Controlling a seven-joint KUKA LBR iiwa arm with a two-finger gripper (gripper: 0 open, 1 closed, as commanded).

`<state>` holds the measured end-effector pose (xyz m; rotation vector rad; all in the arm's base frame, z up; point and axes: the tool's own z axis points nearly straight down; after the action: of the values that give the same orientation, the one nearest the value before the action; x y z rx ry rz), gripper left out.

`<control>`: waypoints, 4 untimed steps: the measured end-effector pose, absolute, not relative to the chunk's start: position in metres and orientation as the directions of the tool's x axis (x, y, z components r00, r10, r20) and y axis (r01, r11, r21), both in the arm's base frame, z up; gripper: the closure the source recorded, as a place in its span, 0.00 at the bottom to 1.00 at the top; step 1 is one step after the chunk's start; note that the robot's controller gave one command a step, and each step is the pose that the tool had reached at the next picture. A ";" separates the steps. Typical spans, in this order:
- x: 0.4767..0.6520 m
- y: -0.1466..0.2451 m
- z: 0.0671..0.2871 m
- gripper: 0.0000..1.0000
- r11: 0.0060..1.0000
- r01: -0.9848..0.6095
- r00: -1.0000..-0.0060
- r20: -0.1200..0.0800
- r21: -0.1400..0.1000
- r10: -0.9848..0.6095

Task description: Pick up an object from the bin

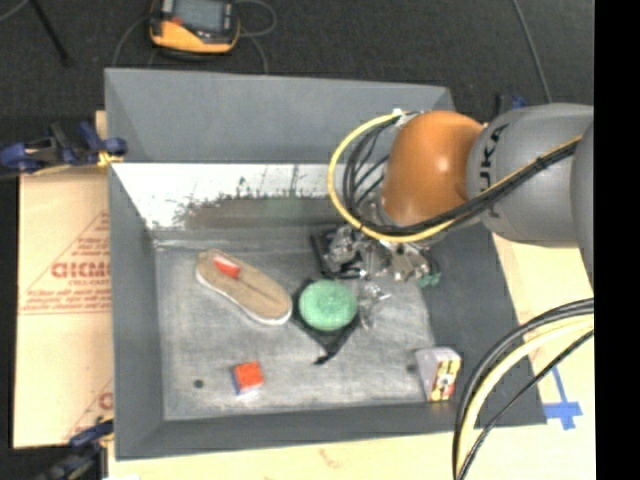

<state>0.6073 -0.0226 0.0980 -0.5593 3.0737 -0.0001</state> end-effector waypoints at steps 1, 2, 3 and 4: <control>0.601 -0.019 0.092 0.00 0.908 -0.419 -0.907 -0.046 -0.016 -0.419; 0.601 -0.018 0.092 0.00 0.909 -0.417 -0.908 -0.044 -0.013 -0.418; 0.567 -0.011 0.081 1.00 0.896 -0.445 -0.895 -0.039 -0.016 -0.445; 0.568 -0.011 0.081 1.00 0.896 -0.445 -0.895 -0.039 -0.016 -0.445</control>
Offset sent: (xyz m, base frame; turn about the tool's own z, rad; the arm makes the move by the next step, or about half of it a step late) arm -0.0460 0.0035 0.0020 -0.1514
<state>0.5675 -0.0106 0.0805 -0.7086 3.0182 -0.0107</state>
